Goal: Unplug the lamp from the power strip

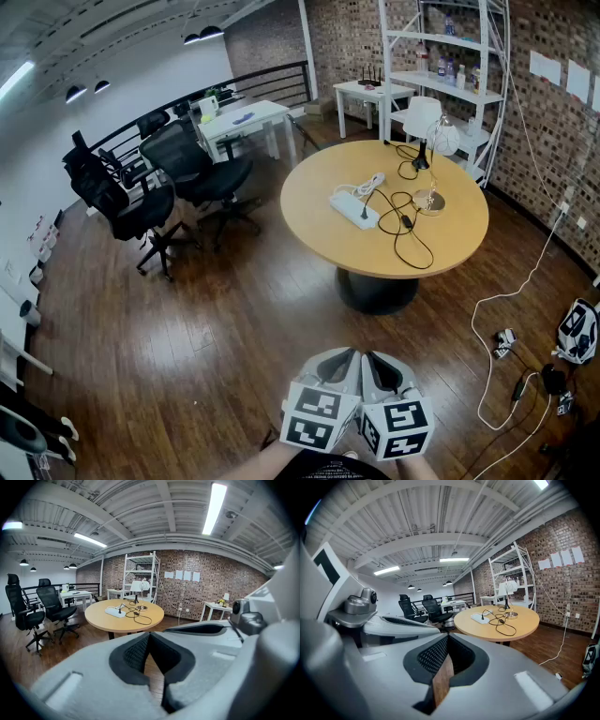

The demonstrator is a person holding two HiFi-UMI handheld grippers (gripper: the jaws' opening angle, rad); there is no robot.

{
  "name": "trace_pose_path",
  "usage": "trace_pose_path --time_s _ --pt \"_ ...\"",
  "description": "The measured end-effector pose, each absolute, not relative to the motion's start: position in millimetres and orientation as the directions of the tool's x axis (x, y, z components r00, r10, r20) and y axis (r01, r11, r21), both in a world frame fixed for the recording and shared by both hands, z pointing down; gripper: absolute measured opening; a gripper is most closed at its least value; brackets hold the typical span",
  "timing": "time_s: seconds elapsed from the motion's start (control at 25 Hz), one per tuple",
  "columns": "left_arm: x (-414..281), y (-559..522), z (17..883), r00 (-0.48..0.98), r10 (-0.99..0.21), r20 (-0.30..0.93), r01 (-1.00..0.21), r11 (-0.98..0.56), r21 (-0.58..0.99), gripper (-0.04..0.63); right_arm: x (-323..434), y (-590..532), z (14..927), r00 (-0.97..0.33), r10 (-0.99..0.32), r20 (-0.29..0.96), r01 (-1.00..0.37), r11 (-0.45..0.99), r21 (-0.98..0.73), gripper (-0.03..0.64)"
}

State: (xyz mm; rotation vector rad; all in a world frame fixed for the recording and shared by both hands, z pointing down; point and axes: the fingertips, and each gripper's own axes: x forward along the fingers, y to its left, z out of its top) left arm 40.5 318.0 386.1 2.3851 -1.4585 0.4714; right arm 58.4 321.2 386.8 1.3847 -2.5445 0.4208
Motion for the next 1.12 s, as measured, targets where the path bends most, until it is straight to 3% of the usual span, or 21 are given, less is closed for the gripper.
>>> trace_pose_path --time_s 0.4,1.12 --pt "35.7 258.3 397.1 0.451 -0.784 0.426 -0.889 -0.438 0.136 0.002 51.8 263.5 397.1 -0.531 -0.779 0.334 -0.845 0.518 -0.136 0.002" --pt "-27.5 81.2 408.9 0.570 -0.698 0.433 -0.816 -0.542 0.200 0.002 -11.0 91.5 415.4 -0.412 -0.810 0.416 -0.907 0.409 -0.102 0.015"
